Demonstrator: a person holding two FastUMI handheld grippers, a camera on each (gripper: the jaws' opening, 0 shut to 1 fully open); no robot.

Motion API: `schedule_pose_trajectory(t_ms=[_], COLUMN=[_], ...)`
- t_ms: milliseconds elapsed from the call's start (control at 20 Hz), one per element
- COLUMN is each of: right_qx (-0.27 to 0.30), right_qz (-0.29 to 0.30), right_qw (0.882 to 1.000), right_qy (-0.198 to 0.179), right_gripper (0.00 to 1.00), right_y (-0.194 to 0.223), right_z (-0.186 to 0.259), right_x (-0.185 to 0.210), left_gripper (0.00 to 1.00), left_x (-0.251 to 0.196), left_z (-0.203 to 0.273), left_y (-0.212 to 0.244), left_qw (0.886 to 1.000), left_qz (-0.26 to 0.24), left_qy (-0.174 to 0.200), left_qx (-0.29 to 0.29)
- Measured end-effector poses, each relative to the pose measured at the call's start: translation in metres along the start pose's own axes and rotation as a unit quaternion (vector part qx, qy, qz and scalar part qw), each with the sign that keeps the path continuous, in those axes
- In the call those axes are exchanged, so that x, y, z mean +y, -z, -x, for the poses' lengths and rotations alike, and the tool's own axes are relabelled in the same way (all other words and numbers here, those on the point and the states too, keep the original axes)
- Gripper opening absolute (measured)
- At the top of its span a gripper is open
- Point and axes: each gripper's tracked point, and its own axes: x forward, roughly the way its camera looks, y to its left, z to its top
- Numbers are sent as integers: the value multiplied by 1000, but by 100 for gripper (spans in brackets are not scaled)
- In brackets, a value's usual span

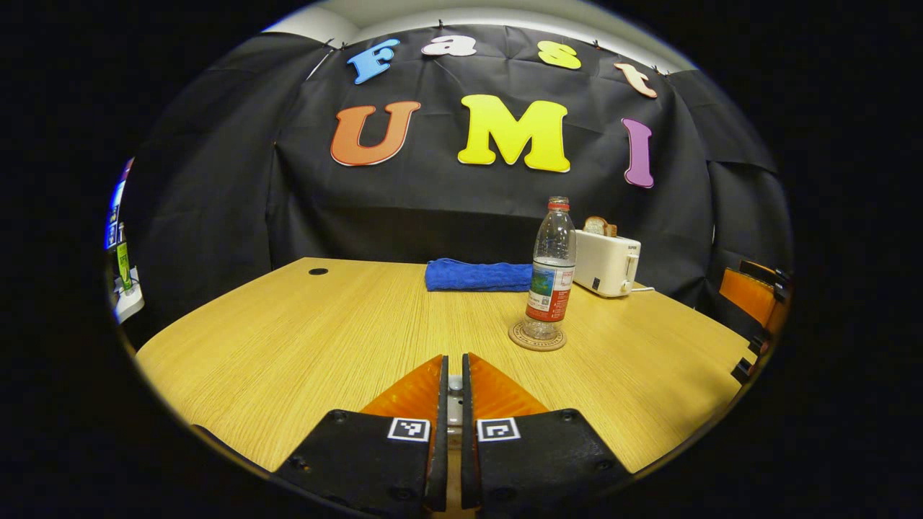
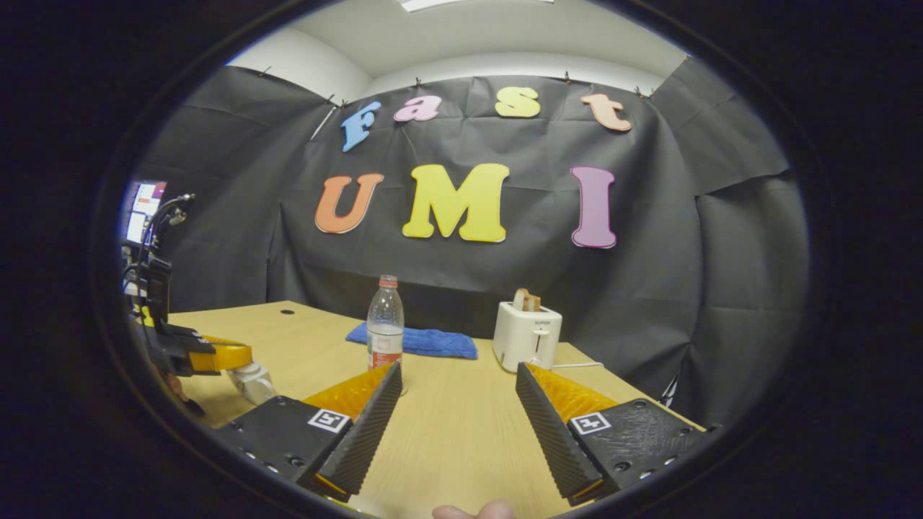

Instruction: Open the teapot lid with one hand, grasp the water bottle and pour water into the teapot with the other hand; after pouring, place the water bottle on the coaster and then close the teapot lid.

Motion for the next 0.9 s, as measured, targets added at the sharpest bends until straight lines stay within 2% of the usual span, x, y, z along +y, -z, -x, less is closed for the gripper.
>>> schedule_pose_trajectory(t_ms=[50, 100, 150, 200, 250, 300, 450, 500, 600, 800, 900], right_qx=[-1, -2, -1, -1, 1, 4, 10, 16, 19, -24, -39], right_qz=[-1, -2, -3, -6, -8, -10, -7, -19, -39, -50, -41], right_qw=[1000, 1000, 1000, 1000, 1000, 1000, 999, 999, 999, 998, 998], right_qy=[0, 1, 1, 2, 3, 8, 43, 40, 28, 10, 10], right_gripper=[95, 95, 95, 97, 97, 95, 95, 98, 96, 98, 95], right_y=[0, -1, 0, 1, 3, 7, 20, 23, 19, -21, -38], right_z=[0, 1, 0, 0, -1, -4, -12, -12, -13, -4, 6], right_x=[0, -1, -1, -1, -2, -4, -22, -19, -11, 5, 7], left_gripper=[15, 37, 48, 70, 74, 100, 100, 99, 99, 99, 99], left_x=[5, 9, 11, 12, 13, 17, 10, 8, -1, -31, -45], left_z=[0, 2, 5, 7, 17, 15, 36, 43, 57, 77, 87], left_y=[-1, -5, -11, -19, -28, -36, -66, -75, -92, -115, -120], left_qw=[1000, 1000, 999, 999, 998, 997, 994, 993, 991, 989, 988], left_qz=[-8, -14, -16, -15, -12, -10, -3, -3, -9, -5, -9], left_qy=[-14, -26, -37, -44, -54, -64, -64, -61, -56, -40, -32], left_qx=[-1, -6, -15, -27, -40, -52, -89, -98, -117, -143, -148])
